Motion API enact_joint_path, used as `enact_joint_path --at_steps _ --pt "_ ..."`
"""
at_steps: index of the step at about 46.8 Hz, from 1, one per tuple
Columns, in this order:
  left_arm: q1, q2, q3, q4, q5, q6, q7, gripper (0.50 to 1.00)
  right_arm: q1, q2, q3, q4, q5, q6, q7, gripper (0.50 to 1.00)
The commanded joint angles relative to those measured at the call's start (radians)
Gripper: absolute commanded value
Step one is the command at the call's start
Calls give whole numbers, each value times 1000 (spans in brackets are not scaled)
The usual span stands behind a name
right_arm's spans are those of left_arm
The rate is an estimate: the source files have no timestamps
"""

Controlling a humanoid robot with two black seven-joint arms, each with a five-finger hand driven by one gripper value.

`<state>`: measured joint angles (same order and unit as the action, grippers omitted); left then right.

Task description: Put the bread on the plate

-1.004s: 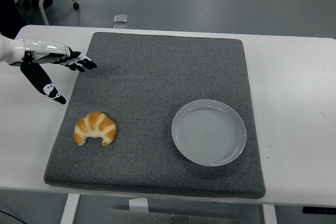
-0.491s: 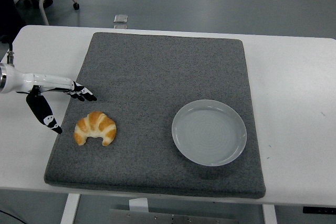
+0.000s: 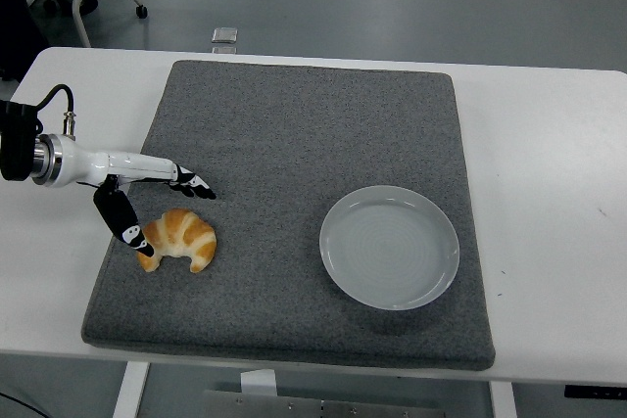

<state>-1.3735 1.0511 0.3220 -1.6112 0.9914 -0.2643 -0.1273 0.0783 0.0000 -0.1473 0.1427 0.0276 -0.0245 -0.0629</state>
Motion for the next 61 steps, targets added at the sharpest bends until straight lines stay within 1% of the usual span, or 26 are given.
enact_joint_path --at_steps 1,6,18,25,33,61 --pt "4 -8 0 2 4 13 0 986 0 0 0 0 0 0 0 930" --pt "17 -26 0 4 7 16 0 986 0 0 0 0 0 0 0 930" --pt "36 -46 0 10 33 28 0 981 0 0 0 0 0 0 0 930" --pt "39 -51 0 10 58 45 -2 973 0 0 0 0 0 0 0 930" --pt "39 -51 0 8 122 50 -18 966 0 0 0 0 0 0 0 930" --pt "48 -63 3 7 130 40 -14 964 0 0 0 0 0 0 0 930"
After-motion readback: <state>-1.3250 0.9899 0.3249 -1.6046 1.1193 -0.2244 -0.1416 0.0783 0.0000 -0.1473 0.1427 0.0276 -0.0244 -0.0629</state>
